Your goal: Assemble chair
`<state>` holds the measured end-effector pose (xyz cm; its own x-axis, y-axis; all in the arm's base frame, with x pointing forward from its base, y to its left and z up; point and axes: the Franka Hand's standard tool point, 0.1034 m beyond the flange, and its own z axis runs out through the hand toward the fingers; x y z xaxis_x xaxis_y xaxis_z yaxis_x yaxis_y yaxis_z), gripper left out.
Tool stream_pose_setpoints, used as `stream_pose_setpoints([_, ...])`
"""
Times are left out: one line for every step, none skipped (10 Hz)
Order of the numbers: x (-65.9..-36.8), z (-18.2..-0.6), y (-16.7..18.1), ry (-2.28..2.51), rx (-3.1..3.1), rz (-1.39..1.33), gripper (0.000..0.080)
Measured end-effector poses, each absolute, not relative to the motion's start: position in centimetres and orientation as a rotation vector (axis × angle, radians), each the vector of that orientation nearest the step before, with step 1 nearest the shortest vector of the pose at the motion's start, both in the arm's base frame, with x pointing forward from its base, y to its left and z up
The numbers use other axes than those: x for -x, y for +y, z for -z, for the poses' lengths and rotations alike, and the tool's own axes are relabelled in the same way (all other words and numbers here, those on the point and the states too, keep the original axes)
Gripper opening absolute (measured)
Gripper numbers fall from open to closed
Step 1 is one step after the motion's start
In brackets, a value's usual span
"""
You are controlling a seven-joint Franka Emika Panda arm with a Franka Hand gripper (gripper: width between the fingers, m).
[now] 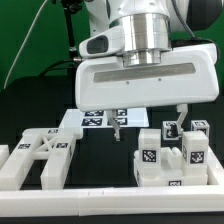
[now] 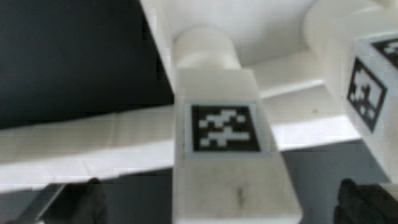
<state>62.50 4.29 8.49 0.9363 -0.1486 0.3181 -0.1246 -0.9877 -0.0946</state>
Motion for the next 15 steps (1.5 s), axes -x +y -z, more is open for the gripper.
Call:
stream_pose_setpoints([-62.4,-8.3,4.8,0.242,3.015,0.303,0.0649])
stream_pose_setpoints([-63.0,-8.2,4.9,0.252,3.016,0.201,0.0649])
stream_pose_setpoints([-63.1,-7.9,5.3,0.260,3.026,0.048,0.0649])
stream_pose_setpoints([-63.7,-7.8,5.3,0.244,3.036,0.036,0.0649])
stream_pose_setpoints([-63.7,-7.8,5.3,0.263,3.033,0.043,0.0526])
stream_pose_setpoints([-63.7,-7.8,5.3,0.263,3.033,0.042,0.0526])
stream_pose_setpoints([-63.7,-7.8,5.3,0.280,3.031,0.041,0.0388])
stream_pose_setpoints([-63.7,-7.7,5.3,0.438,3.009,0.033,0.0289])
stream_pose_setpoints([-63.7,-7.7,5.3,0.498,3.000,0.029,0.0289])
stream_pose_setpoints([-63.7,-7.7,5.3,0.634,2.973,0.023,0.0289])
stream_pose_setpoints([-63.7,-7.6,5.3,0.759,2.944,0.016,0.0289])
stream_pose_setpoints([-63.8,-7.6,5.3,0.969,2.883,0.006,0.0289])
stream_pose_setpoints([-63.8,-7.6,5.3,1.203,2.795,-0.008,0.0289])
stream_pose_setpoints([-63.9,-7.6,5.3,1.399,2.700,-0.015,0.0289])
stream_pose_setpoints([-64.0,-7.5,5.3,1.663,2.520,-0.022,0.0289])
